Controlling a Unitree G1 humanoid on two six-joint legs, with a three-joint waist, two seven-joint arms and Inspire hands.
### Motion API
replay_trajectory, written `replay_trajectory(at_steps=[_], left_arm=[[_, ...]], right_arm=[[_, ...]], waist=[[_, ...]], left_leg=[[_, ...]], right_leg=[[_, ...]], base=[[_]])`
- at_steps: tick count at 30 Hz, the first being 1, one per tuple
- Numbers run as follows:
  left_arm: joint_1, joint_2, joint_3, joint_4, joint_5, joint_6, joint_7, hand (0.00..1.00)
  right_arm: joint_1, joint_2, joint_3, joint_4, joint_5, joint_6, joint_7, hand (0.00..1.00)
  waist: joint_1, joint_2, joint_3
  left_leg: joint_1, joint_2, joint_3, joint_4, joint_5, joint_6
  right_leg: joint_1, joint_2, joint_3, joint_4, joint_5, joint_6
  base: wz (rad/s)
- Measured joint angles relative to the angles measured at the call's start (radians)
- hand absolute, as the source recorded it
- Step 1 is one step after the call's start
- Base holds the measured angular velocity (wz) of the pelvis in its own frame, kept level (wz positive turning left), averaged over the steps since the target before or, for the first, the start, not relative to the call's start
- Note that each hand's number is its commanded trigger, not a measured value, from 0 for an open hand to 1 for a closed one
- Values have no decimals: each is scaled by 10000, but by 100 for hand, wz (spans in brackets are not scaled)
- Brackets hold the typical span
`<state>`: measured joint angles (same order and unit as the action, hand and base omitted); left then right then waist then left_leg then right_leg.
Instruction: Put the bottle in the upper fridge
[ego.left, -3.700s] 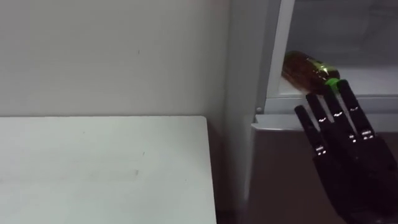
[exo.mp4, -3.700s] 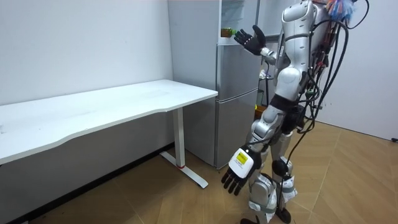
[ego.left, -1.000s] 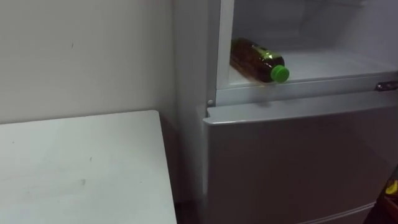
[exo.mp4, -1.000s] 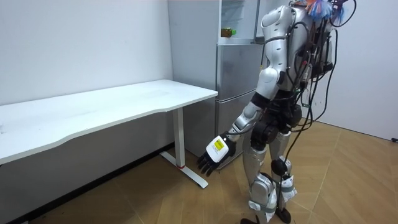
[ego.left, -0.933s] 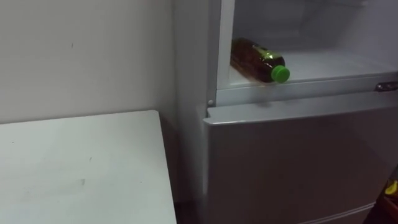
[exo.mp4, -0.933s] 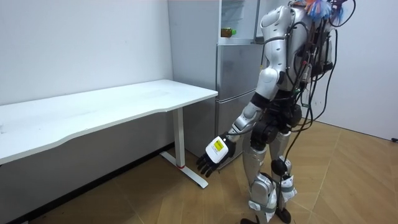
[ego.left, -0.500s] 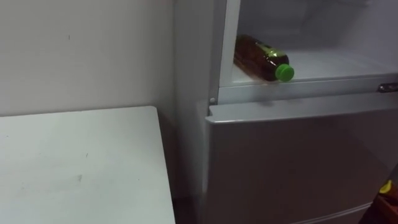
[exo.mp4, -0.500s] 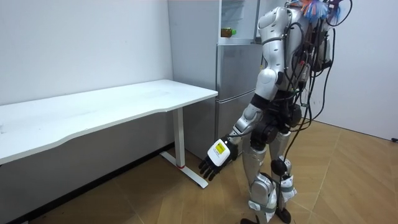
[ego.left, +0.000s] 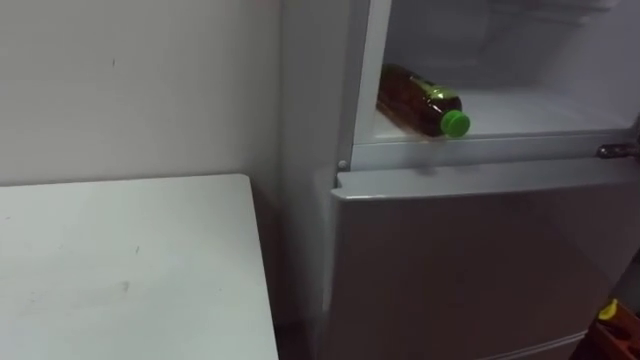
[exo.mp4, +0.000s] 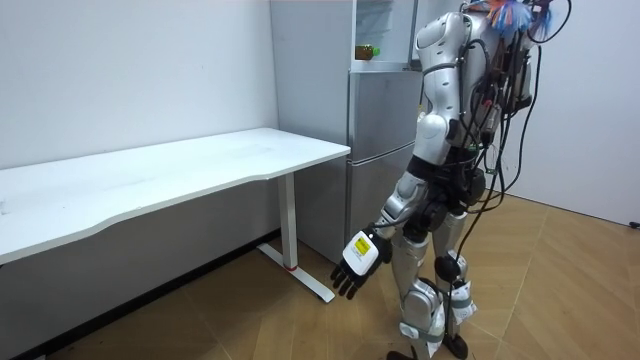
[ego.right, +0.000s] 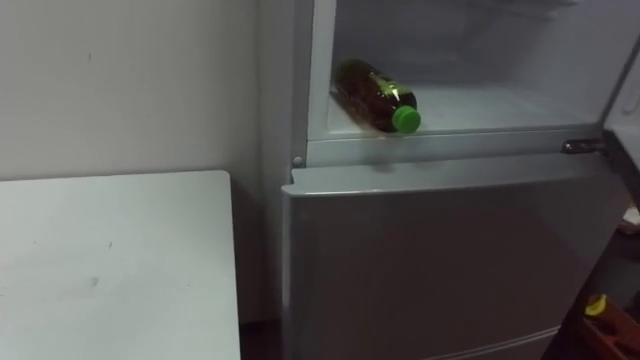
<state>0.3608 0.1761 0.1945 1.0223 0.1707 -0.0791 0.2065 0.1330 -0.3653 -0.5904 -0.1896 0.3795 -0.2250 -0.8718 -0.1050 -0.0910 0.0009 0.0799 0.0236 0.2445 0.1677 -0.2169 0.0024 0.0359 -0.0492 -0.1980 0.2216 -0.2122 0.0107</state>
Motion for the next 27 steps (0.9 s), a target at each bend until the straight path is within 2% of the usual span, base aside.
replay_trajectory(at_steps=[4, 9, 15, 21, 27], left_arm=[[13, -2, -5, 3, -4, 90, -22, 0], [12, -3, -7, 7, -4, 276, -23, 0], [12, -4, -8, -2, -1, 409, -23, 0], [6, -4, -14, -11, 98, 522, -23, 0], [3, -4, -22, 2, 206, 523, -23, 0]], right_arm=[[-110, -44, -12, -723, -782, 73, 10, 0], [-381, -523, -48, -1349, -1164, 72, 131, 0], [-384, -549, -58, -1458, -1184, 113, 360, 0], [-390, -554, -108, -1839, -1355, 416, 555, 0], [-439, -772, -95, -2161, -1613, 427, 927, 0]], waist=[[-12, 4, -2], [-1, 45, -39], [0, 57, -28], [29, 70, -22], [82, 28, -14]], left_leg=[[-3, 0, 1, 2, 1, 0], [3, 5, -15, 3, 0, 1], [-2, 8, -17, 1, -2, 0], [-1, 8, -12, 1, -2, 0], [61, 12, 49, 6, -1, 0]], right_leg=[[6, 2, 12, 11, 2, -1], [51, 10, 10, -6, 7, -2], [45, 10, 2, -1, 7, -2], [42, 12, -2, -7, 6, -3], [87, 12, 14, 16, 6, -3]], base=[[0], [0], [0], [0], [0]])
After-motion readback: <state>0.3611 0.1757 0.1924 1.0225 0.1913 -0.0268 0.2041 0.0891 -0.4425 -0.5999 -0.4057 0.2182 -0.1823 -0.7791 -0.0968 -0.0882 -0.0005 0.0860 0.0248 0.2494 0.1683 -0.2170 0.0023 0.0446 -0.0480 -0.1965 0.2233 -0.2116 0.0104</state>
